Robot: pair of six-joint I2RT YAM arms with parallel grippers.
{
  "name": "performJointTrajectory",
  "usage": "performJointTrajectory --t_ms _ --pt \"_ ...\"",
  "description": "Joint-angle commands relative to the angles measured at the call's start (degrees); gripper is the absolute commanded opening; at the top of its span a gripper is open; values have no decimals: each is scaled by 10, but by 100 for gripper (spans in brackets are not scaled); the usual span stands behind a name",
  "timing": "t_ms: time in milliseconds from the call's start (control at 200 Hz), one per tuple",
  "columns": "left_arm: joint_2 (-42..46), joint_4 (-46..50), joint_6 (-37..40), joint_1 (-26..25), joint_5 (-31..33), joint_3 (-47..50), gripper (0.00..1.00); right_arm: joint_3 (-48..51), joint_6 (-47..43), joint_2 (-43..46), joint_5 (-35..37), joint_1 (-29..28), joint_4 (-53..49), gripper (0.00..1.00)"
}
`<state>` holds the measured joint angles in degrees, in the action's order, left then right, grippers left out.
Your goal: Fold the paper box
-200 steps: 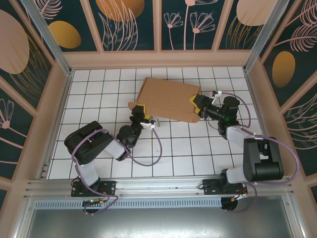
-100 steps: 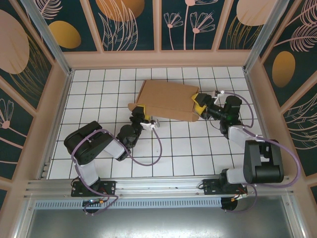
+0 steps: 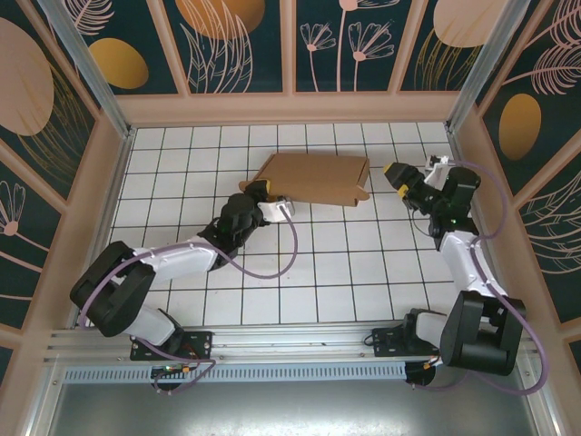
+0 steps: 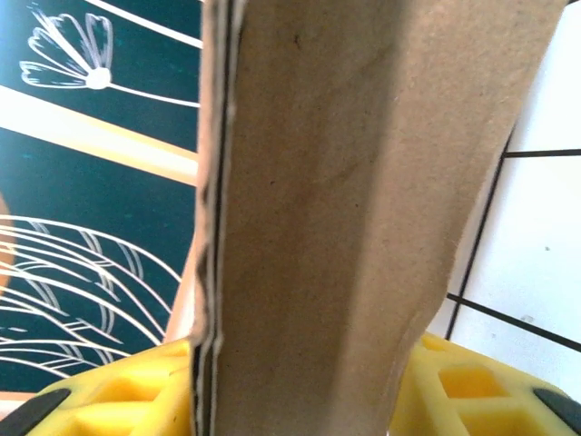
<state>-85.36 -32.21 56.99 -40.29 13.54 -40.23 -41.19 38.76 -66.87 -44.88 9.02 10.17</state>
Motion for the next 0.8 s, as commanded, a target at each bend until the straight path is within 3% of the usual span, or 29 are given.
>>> performJointTrajectory --t_ms 0,335,505,796 --pt "25 188 -50 8 -33 -52 42 -47 -116 16 48 4 -94 81" --pt "61 483 -75 31 -59 -151 42 -68 -243 72 161 -45 -112 83" --pt "69 582 -93 38 -115 -201 41 -76 -306 84 169 -77 -147 83" --pt "39 730 -93 51 -168 -272 41 -87 -465 128 185 -190 -203 87"
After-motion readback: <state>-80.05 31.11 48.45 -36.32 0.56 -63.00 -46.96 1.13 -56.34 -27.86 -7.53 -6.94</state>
